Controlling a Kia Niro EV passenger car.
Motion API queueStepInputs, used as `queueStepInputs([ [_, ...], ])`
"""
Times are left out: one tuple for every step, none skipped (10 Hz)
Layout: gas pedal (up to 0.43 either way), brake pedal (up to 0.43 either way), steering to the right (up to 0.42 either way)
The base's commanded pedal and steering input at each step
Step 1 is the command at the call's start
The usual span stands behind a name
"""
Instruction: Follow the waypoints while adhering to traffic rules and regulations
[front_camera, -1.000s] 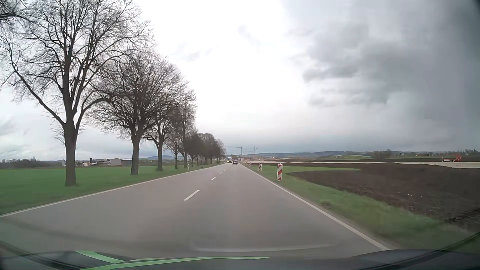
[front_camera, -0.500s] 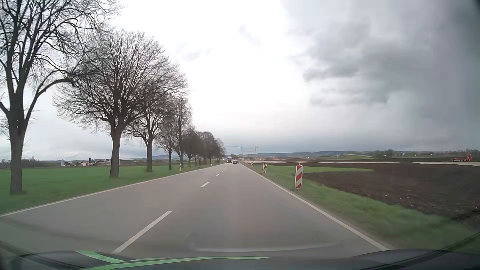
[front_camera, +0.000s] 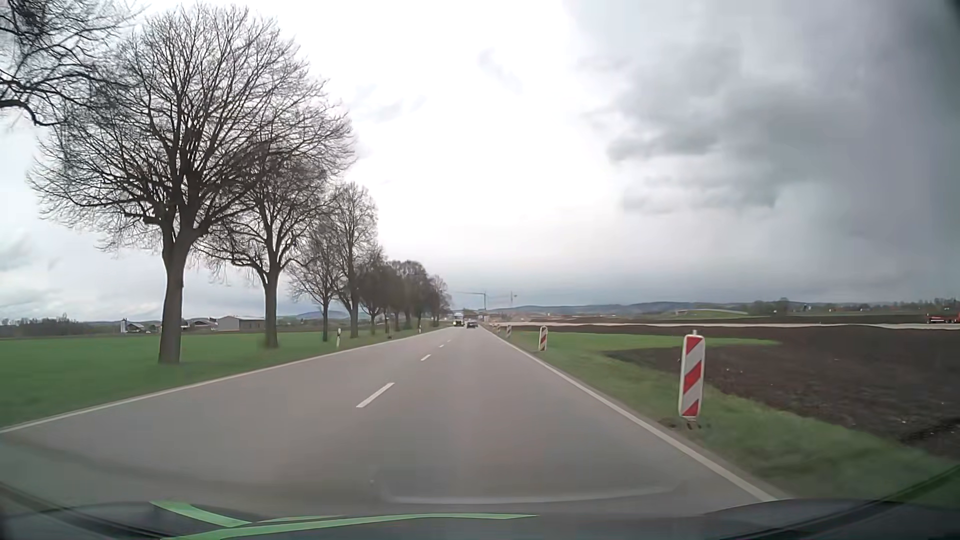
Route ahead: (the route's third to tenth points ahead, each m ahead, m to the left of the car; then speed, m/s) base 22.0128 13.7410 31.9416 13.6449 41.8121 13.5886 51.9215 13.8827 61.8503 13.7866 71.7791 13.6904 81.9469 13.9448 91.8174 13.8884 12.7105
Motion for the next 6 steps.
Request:
queueStepInputs([
  [0.087, 0.000, -0.002],
  [0.087, 0.000, -0.002],
  [0.087, 0.000, -0.002],
  [0.087, 0.000, -0.002],
  [0.087, 0.000, -0.002],
  [0.087, 0.000, -0.002],
])
